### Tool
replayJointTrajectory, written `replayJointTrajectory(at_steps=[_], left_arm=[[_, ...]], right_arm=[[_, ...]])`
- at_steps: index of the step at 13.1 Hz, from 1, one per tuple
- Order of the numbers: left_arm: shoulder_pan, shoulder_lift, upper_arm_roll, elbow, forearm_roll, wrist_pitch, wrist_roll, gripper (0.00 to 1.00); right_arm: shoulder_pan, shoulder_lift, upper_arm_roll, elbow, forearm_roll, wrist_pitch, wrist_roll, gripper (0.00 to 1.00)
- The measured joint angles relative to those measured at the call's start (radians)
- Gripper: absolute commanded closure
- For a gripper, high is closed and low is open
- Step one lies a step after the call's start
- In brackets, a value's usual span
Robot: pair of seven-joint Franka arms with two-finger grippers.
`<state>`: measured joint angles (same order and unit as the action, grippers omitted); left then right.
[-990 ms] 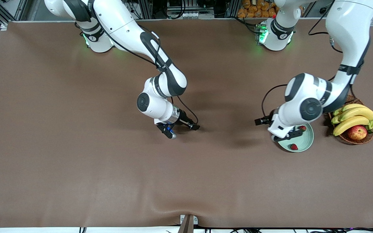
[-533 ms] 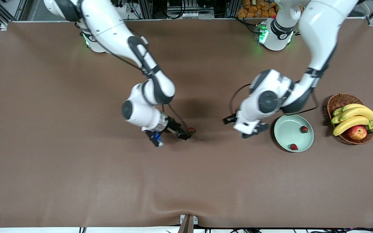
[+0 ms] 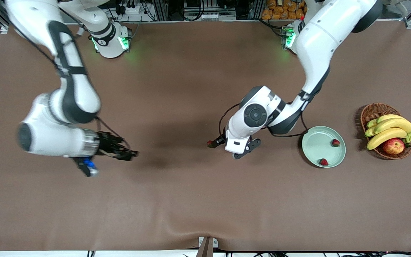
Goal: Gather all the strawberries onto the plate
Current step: 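Release the third strawberry mid-table with the right gripper while the left gripper reaches, then grasp the third strawberry with the left gripper and lift it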
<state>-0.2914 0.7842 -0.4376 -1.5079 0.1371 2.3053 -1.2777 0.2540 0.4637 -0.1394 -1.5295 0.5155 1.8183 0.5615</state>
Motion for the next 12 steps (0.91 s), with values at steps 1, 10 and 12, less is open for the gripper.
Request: replayJointTrajectory(at_steps=[1,10,12], left_arm=[[-0.047,0.018,0.039,0.014,0.0,0.041,-0.005,0.02],[-0.2,0.117,0.127,0.084,0.009,0.145,-0.004,0.27],[-0.209,0.118,0.131,0.084,0.038,0.145,-0.004,0.36]], right_arm=[[-0.039,-0.021,0.0,0.005,-0.023,-0.042,-0.063,0.0],[-0.194,-0.246,0.001,0.035,-0.429,-0.25,-0.521,0.0],[-0.197,-0.289,0.001,0.036,-0.452,-0.269,-0.597,0.0]])
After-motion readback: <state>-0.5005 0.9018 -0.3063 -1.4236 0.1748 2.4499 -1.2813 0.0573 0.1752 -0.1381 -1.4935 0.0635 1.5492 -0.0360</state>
